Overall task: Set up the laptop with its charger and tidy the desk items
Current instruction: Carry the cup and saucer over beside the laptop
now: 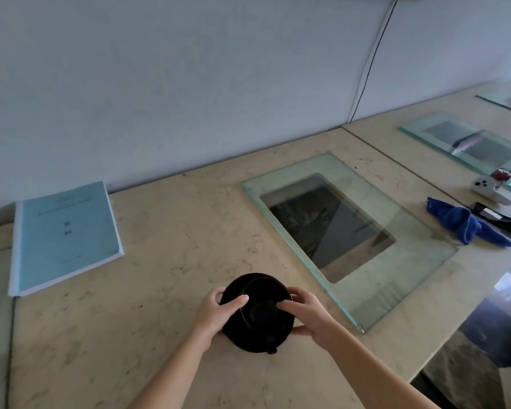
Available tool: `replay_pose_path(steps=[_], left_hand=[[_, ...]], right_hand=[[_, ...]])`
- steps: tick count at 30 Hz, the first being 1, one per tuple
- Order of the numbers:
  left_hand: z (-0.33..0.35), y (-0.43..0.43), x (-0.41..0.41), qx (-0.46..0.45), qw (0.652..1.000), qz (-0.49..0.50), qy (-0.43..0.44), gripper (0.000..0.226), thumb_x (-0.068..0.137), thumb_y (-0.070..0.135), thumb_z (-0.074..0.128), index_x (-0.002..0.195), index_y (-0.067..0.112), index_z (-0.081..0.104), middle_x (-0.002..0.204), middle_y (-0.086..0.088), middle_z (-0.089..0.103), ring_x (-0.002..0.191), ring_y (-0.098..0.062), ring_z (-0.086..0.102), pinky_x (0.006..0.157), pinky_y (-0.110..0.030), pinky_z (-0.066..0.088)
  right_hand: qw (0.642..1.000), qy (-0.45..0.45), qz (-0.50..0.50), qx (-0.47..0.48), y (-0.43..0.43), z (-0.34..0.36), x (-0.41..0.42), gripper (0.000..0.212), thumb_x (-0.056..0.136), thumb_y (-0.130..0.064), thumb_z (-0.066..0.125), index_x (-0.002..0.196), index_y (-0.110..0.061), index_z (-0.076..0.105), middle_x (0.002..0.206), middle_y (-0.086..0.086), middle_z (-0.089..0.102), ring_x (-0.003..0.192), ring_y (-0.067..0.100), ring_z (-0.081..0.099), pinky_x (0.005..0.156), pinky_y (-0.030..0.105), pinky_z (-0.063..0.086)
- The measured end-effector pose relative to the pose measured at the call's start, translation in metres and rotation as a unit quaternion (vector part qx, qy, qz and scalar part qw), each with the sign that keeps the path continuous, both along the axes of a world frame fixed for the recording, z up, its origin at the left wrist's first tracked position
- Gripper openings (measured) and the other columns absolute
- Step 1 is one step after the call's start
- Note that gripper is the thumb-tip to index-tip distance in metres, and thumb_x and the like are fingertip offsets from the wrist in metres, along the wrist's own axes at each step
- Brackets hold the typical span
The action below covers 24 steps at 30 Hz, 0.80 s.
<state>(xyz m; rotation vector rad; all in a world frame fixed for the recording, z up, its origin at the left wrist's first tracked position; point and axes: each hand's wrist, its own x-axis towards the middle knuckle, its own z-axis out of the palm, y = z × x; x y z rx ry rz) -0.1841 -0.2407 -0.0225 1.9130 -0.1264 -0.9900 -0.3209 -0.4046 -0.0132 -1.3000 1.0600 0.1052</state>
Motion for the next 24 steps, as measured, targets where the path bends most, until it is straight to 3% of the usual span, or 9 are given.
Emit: replay_pose_path(steps=[5,9,13,16,21,24], left_hand=[[0.024,0.052,0.012,-0.024,0.997,0.074,0.002,0.053,0.069,0.044,0.078,0.113,0.022,0.057,0.119,-0.005,0.06,0.102,-0.025,0.063,0.086,-0.047,0.056],[0.041,0.114,0.018,-0.058,0.987,0.149,0.011,0.042,0.072,0.036,0.078,0.107,0.022,0.06,0.112,-0.005,0.064,0.09,-0.019,0.065,0.069,-0.04,0.06],[0.056,0.189,0.02,-0.085,0.973,0.214,0.017,0.035,0.072,0.032,0.079,0.101,0.023,0.061,0.108,-0.005,0.064,0.088,-0.02,0.064,0.058,-0.035,0.057],[0.062,0.257,0.018,-0.094,0.961,0.259,0.018,0.03,0.071,0.033,0.08,0.094,0.027,0.061,0.108,-0.003,0.062,0.089,-0.02,0.062,0.058,-0.036,0.057],[0.064,0.383,0.005,-0.081,0.944,0.32,0.021,0.046,0.069,0.036,0.08,0.108,0.024,0.061,0.119,-0.009,0.059,0.104,-0.032,0.059,0.071,-0.047,0.059],[0.065,0.457,-0.004,-0.076,0.934,0.35,0.018,0.044,0.068,0.037,0.08,0.106,0.025,0.062,0.118,-0.011,0.06,0.102,-0.035,0.06,0.067,-0.045,0.059]], right_hand=[[0.998,-0.018,0.06,-0.005,0.036,0.027,0.036,0.045,0.081,-0.015,0.068,0.123,-0.023,0.054,0.116,-0.002,0.065,0.101,0.017,0.065,0.061,0.03,0.058],[0.992,-0.03,0.118,-0.023,0.088,0.046,0.066,0.039,0.082,-0.018,0.069,0.118,-0.024,0.055,0.114,-0.004,0.065,0.099,0.016,0.065,0.066,0.032,0.059],[0.984,-0.044,0.168,-0.036,0.158,0.061,0.088,0.037,0.082,-0.021,0.07,0.116,-0.023,0.055,0.113,-0.003,0.066,0.096,0.015,0.065,0.061,0.029,0.055],[0.974,-0.054,0.214,-0.047,0.221,0.069,0.099,0.035,0.081,-0.027,0.071,0.112,-0.024,0.055,0.114,-0.001,0.065,0.09,0.013,0.064,0.057,0.027,0.052],[0.955,-0.056,0.285,-0.057,0.339,0.076,0.109,0.039,0.079,-0.041,0.073,0.11,-0.026,0.054,0.106,-0.003,0.067,0.087,0.013,0.062,0.064,0.028,0.049],[0.943,-0.048,0.324,-0.06,0.411,0.073,0.111,0.044,0.077,-0.047,0.073,0.112,-0.027,0.052,0.102,-0.001,0.067,0.087,0.015,0.062,0.062,0.028,0.048]])
